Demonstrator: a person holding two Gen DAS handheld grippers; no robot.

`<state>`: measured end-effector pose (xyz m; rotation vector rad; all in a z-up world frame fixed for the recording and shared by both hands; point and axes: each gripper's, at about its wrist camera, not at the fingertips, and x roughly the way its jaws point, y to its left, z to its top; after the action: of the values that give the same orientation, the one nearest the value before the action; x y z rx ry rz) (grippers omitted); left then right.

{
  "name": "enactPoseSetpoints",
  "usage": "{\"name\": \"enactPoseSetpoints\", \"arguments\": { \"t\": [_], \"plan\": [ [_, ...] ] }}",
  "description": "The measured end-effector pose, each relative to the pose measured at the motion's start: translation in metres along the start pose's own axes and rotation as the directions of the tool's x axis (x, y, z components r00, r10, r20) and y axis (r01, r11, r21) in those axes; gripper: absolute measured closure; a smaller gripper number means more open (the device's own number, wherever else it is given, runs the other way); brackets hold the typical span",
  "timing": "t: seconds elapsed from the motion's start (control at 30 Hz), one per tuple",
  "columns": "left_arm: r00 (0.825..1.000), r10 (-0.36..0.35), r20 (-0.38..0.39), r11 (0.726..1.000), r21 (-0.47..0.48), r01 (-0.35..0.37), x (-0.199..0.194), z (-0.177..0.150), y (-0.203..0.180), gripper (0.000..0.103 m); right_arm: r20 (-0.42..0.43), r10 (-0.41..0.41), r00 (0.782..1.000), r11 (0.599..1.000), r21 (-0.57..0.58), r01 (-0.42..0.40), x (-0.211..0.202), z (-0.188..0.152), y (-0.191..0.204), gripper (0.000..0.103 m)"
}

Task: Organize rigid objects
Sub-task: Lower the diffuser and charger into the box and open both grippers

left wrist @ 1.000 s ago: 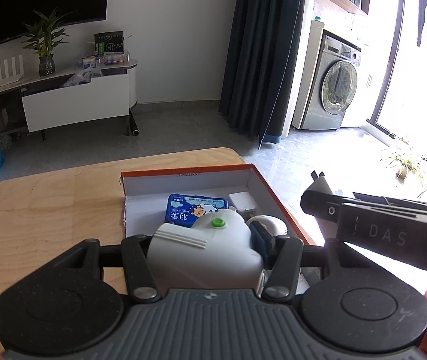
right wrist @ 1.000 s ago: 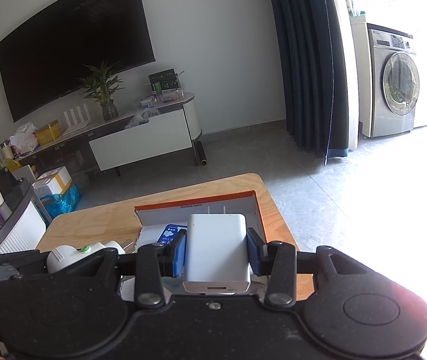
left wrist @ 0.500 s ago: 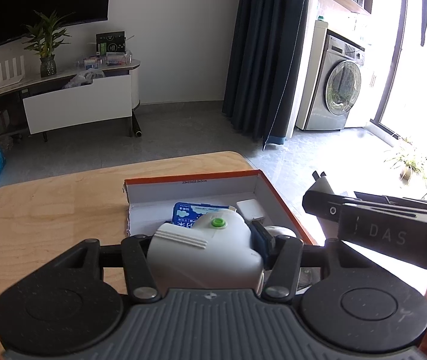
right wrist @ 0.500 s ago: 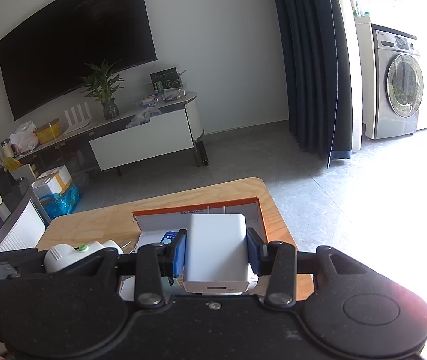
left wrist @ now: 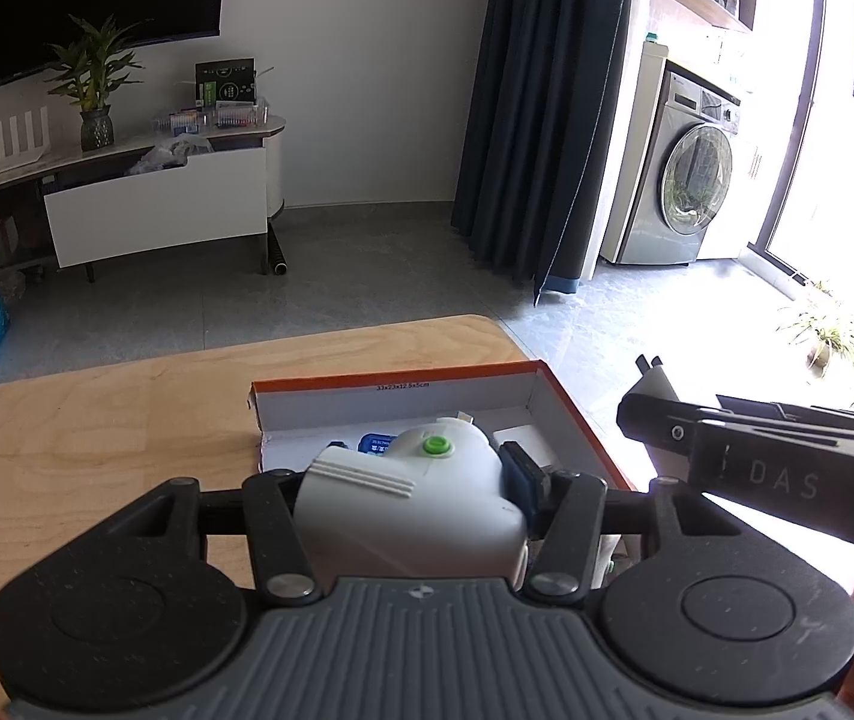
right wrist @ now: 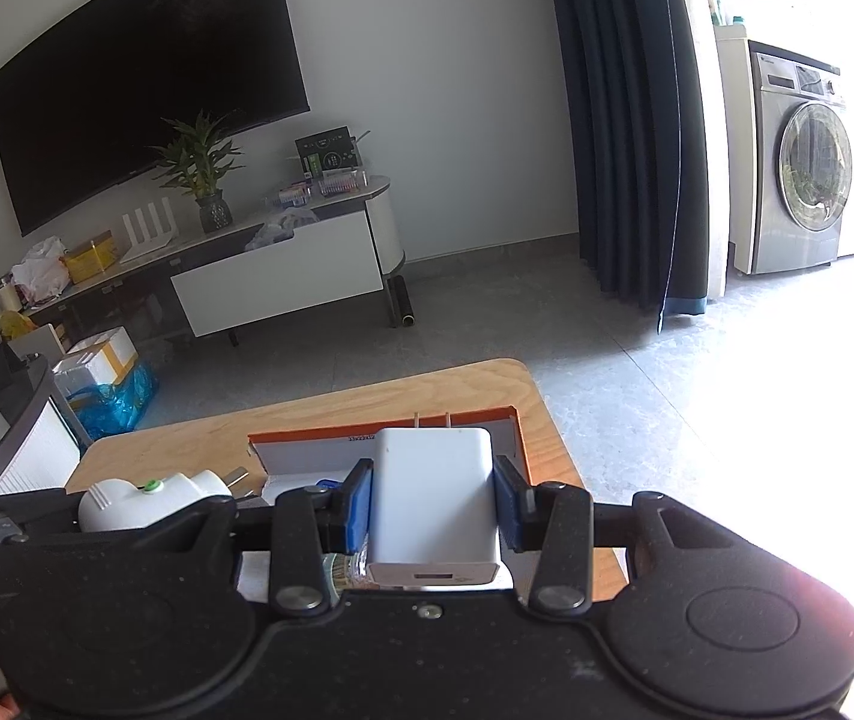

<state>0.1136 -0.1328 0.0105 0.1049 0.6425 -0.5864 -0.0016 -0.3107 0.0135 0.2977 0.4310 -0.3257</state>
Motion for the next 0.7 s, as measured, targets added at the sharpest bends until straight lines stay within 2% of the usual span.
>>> {"name": "enactPoseSetpoints", "arguments": {
  "t": [0.7],
  "plan": [
    [0.999,0.006,-0.038,1.000,-0.013,-0.006,0.041,0.020,0.012,0.048,-0.065,-0.006,0.998,1.000,-0.018,0.005,0.057,0.015,0.002,0.052]
  ]
}}
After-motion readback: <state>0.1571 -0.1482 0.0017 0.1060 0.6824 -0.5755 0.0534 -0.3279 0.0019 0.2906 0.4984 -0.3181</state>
